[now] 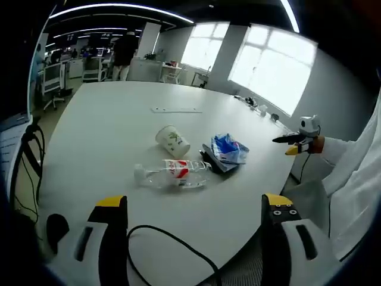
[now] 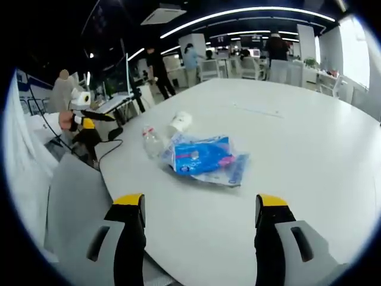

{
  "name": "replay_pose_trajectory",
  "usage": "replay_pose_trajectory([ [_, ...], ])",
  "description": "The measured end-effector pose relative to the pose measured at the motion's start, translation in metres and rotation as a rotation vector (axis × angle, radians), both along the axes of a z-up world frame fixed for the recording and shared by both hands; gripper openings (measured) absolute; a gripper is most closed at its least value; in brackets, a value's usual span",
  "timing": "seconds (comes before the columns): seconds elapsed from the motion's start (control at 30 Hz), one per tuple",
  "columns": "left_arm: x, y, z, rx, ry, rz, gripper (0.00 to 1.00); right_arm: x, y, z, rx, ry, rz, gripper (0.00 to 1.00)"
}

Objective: Arrange the tabletop items into an orderly group along one side of the table until the central work area is clear of visible clutter.

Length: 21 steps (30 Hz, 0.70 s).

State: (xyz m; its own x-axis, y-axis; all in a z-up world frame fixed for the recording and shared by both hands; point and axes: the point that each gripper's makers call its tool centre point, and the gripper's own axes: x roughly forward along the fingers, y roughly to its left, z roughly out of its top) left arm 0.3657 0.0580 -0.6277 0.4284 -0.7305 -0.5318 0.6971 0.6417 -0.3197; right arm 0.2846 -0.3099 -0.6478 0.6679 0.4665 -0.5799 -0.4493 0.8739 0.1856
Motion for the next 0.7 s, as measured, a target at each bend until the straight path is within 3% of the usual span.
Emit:
replay_pose_trajectory([
  [0.7, 0.003, -0.0003, 0.003, -0.003, -0.004, -0.003, 0.96, 0.0075, 0.0014, 0.0019, -0.007, 0.002, 0.016, 0.74],
])
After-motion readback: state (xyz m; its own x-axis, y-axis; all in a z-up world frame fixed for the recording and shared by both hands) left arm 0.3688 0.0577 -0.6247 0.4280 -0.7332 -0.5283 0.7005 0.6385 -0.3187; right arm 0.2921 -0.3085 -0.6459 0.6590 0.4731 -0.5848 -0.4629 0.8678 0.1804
